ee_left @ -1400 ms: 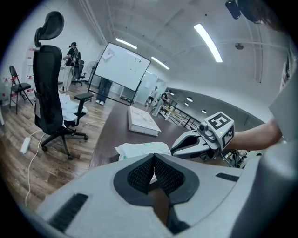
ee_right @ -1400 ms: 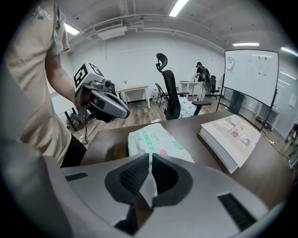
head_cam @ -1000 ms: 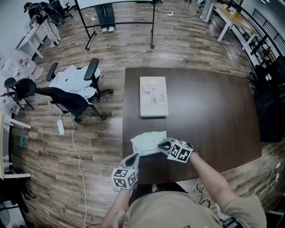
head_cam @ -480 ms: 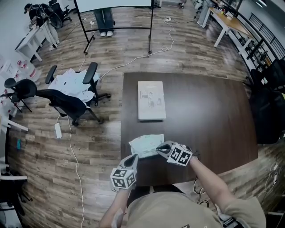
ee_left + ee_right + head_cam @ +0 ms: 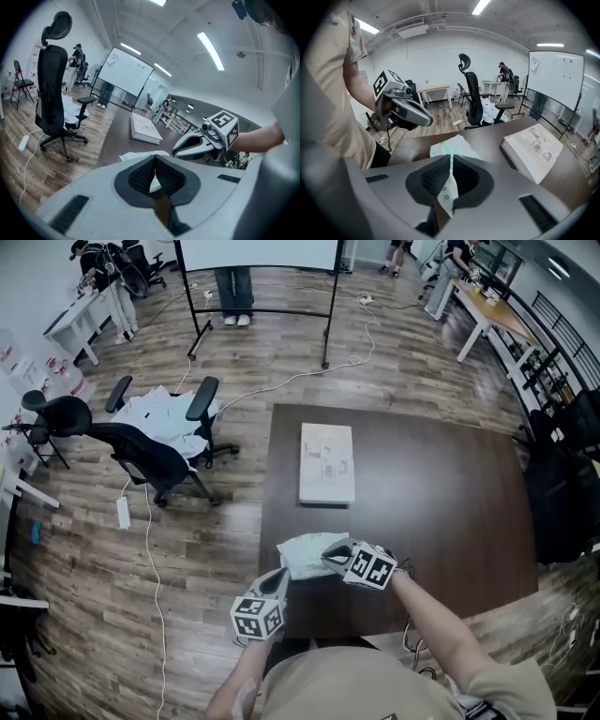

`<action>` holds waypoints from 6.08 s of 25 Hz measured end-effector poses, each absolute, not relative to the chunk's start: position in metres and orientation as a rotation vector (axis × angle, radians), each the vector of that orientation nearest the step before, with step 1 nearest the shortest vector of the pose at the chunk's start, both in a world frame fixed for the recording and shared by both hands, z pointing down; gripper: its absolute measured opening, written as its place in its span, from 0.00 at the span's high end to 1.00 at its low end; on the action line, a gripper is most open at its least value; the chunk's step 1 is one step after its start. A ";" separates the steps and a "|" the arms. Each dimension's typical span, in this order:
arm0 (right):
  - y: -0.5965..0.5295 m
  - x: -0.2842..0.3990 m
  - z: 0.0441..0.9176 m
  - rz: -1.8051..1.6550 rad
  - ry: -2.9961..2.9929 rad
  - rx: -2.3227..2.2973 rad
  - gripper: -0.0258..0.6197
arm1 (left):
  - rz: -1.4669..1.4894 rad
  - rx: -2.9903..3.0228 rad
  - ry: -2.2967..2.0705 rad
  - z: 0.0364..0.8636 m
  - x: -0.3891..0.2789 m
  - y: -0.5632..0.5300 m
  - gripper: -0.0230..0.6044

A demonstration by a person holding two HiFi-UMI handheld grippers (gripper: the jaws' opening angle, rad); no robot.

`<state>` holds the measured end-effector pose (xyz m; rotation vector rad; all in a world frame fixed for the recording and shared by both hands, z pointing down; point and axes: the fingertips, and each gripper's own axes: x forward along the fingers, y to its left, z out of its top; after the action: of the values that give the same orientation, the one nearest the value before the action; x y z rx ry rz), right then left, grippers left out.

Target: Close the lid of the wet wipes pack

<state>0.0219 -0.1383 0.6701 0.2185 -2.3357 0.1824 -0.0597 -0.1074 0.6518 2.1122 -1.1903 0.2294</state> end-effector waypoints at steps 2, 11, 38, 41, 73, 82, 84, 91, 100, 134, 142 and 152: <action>-0.139 0.018 0.675 0.204 -2.315 0.204 0.92 | 0.227 2.108 -1.199 0.652 -0.063 -0.107 0.95; -0.138 0.008 0.695 0.254 -2.255 0.178 0.92 | 0.200 2.073 -1.208 0.658 -0.075 -0.109 0.95; -0.135 0.006 0.719 0.355 -2.188 0.191 0.92 | 0.249 2.069 -1.132 0.679 -0.079 -0.118 0.95; -0.133 0.006 0.719 0.344 -2.190 0.210 0.92 | 0.249 2.071 -1.124 0.680 -0.078 -0.119 0.95; -0.161 0.097 0.645 0.636 -2.358 0.930 0.94 | 0.262 2.196 -1.095 0.633 -0.058 -0.141 0.95; -0.165 0.153 0.563 0.492 -2.470 1.190 0.94 | 0.210 2.340 -1.105 0.565 -0.036 -0.167 0.95; -0.167 0.163 0.546 0.459 -2.493 1.225 0.94 | 0.190 2.374 -1.106 0.549 -0.031 -0.172 0.95; -0.161 0.184 0.499 0.314 -2.555 1.255 0.94 | 0.138 2.470 -1.114 0.496 -0.013 -0.177 0.95; -0.157 0.213 0.451 0.183 -2.581 1.392 0.94 | 0.085 2.588 -1.130 0.441 0.006 -0.179 0.95; -0.148 0.194 0.423 0.025 -2.587 1.476 0.94 | 0.021 2.578 -1.274 0.433 -0.023 -0.176 0.95; -0.140 0.196 0.425 0.057 -2.586 1.495 0.94 | 0.054 2.584 -1.221 0.443 -0.016 -0.174 0.95; -0.137 0.192 0.432 0.063 -2.570 1.469 0.94 | 0.083 2.582 -1.213 0.451 -0.024 -0.172 0.95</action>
<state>0.1916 -0.1366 0.4323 1.4695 -2.5701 0.0635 -0.0236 -0.1720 0.4507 2.5819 -1.2129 0.0830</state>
